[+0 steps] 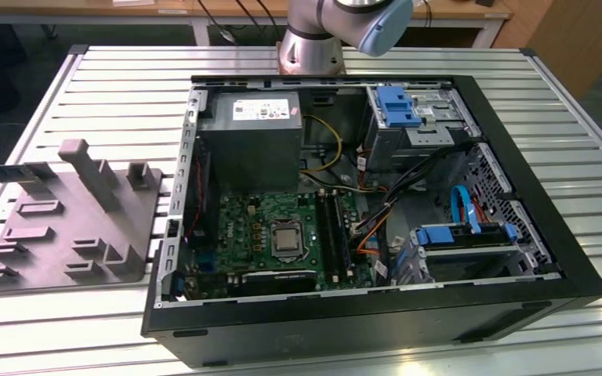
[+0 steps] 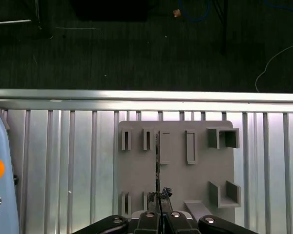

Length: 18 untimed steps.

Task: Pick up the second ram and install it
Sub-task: 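Pick up the second ram and move it above second insertion slot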

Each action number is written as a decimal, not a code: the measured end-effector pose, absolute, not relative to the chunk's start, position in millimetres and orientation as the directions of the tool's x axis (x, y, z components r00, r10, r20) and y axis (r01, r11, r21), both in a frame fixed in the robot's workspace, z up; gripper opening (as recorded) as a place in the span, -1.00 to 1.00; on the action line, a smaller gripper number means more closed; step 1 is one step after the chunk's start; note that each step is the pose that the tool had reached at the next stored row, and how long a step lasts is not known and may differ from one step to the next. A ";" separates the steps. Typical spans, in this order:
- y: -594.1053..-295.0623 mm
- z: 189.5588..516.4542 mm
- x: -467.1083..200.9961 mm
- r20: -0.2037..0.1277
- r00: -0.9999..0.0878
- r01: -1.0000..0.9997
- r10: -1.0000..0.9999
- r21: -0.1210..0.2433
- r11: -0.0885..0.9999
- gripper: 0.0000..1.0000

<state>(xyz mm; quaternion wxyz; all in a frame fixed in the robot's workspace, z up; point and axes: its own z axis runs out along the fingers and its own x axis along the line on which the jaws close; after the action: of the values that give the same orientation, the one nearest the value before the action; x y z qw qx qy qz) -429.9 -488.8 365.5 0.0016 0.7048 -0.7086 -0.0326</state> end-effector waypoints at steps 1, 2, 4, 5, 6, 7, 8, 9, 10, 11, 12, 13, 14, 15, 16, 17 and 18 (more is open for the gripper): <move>-488.8 368.0 -429.9 -0.044 -0.006 -0.999 -0.999 0.048 0.004 -0.77; -488.8 370.7 -429.8 -0.044 -0.006 -0.999 -0.999 0.048 0.004 -0.77; -488.8 377.6 -429.8 -0.044 -0.006 -0.999 -0.999 0.048 0.004 -0.77; -488.8 381.1 -429.9 -0.044 -0.006 -0.999 -0.999 0.048 0.004 -0.77; -488.8 384.4 -429.8 -0.044 -0.006 -0.999 -0.999 0.048 0.004 -0.77; -488.8 387.6 -429.8 -0.044 -0.006 -0.999 -0.999 0.048 0.004 -0.77; -488.8 390.5 -429.9 -0.044 -0.006 -0.999 -0.999 0.048 0.004 -0.77; -488.8 393.3 -429.9 -0.044 -0.006 -0.999 -0.999 0.048 0.004 -0.77; -488.8 396.0 -429.8 -0.044 -0.006 -0.999 -0.999 0.048 0.004 -0.77; -488.8 398.7 -429.9 -0.044 -0.006 -0.999 -0.999 0.048 0.004 -0.77; -488.8 401.0 -429.9 -0.044 -0.006 -0.999 -0.999 0.048 0.004 -0.77; -488.8 402.8 -429.9 -0.044 -0.006 -0.999 -0.999 0.048 0.004 -0.77; -488.8 404.4 -429.9 -0.044 -0.006 -0.999 -0.999 0.048 0.004 -0.77; -488.8 406.1 -429.8 -0.044 -0.006 -0.999 -0.999 0.048 0.004 -0.77; -488.8 407.8 -429.8 -0.044 -0.006 -0.999 -0.999 0.048 0.004 -0.77; -488.8 409.5 -429.9 -0.044 -0.006 -0.999 -0.999 0.048 0.004 -0.77; -488.8 411.0 -429.9 -0.044 -0.006 -0.999 -0.999 0.048 0.004 -0.77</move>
<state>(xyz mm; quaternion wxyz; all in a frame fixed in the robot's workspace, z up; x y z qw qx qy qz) -429.9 -488.8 411.0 0.0014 0.7048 -0.7086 -0.0325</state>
